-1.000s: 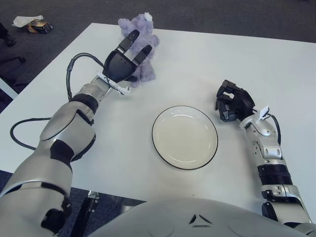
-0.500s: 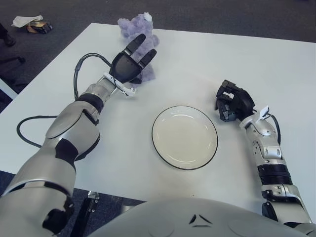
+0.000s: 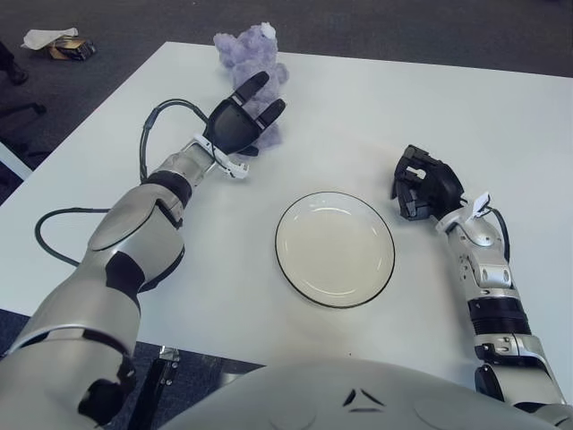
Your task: Put the doll into the plate.
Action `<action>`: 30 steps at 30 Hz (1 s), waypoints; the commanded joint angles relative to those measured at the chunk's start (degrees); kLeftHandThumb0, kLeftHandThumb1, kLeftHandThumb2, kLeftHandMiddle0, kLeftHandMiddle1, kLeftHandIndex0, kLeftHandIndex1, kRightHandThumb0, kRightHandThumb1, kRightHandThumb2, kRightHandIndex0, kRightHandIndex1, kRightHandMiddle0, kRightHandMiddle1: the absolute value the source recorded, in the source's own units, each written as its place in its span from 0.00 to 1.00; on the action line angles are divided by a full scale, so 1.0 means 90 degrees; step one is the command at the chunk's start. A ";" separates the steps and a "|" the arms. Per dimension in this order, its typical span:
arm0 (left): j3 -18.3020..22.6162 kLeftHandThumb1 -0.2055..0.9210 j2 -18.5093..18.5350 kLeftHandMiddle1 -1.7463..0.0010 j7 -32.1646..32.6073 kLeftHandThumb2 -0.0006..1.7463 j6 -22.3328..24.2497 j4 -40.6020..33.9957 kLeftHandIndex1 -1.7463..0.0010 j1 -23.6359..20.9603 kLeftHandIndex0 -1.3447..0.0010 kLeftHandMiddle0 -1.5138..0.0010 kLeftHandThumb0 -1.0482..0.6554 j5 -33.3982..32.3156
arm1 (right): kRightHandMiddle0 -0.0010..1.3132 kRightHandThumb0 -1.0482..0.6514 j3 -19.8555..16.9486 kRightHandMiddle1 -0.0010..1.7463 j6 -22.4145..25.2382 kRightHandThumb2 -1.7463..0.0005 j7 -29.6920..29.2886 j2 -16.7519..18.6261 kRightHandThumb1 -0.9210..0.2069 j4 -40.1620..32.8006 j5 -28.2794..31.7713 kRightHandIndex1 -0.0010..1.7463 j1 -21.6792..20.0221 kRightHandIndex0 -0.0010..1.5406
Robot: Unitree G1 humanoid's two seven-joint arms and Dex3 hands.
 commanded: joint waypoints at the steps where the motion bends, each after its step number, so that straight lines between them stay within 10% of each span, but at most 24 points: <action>1: 0.0069 0.73 0.0007 0.71 -0.0386 0.65 0.0037 0.0045 0.51 -0.0183 1.00 1.00 0.47 -0.0103 | 0.42 0.61 0.0085 1.00 0.0413 0.19 0.0037 -0.0055 0.61 0.0541 -0.0191 1.00 0.0454 0.37; 12: 0.0702 0.63 -0.0083 0.50 -0.1907 0.56 -0.0246 0.0020 0.42 -0.0113 1.00 1.00 0.29 -0.0941 | 0.42 0.61 0.0090 1.00 0.0398 0.19 0.0105 -0.0101 0.61 0.0568 -0.0229 1.00 0.0445 0.36; 30: 0.1160 0.99 -0.0294 0.61 -0.2923 0.37 0.0345 -0.0046 0.47 -0.0142 1.00 1.00 0.07 -0.1417 | 0.42 0.61 0.0055 1.00 0.0437 0.19 0.0111 -0.0081 0.61 0.0547 -0.0212 1.00 0.0458 0.36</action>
